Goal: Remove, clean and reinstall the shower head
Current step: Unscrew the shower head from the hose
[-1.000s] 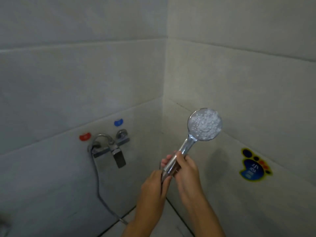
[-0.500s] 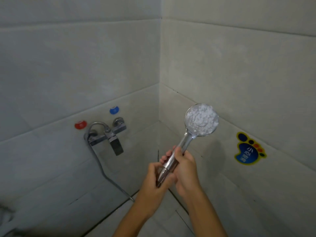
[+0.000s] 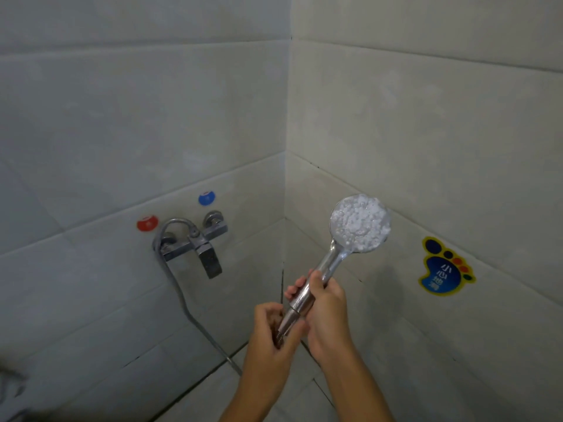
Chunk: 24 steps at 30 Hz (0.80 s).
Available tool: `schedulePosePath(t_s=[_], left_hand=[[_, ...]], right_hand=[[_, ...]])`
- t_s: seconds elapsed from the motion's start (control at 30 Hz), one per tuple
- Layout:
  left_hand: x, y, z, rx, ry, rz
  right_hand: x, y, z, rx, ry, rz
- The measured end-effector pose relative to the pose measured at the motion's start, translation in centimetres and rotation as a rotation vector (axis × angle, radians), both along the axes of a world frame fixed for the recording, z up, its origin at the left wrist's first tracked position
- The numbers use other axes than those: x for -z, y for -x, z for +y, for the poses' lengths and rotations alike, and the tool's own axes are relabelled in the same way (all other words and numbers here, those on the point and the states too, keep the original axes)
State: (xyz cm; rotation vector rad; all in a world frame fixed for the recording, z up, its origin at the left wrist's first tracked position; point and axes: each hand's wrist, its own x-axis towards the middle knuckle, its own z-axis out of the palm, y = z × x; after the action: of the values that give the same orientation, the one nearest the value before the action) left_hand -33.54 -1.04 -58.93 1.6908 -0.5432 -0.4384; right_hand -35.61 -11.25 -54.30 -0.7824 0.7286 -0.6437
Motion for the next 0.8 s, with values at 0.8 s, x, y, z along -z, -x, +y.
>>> schedulePosePath(t_s=[0.8], left_hand=[[0.9,0.5,1.0,-0.073,-0.051,-0.097]], right_hand=[[0.0,0.1,0.4,0.021,-0.020,0.009]])
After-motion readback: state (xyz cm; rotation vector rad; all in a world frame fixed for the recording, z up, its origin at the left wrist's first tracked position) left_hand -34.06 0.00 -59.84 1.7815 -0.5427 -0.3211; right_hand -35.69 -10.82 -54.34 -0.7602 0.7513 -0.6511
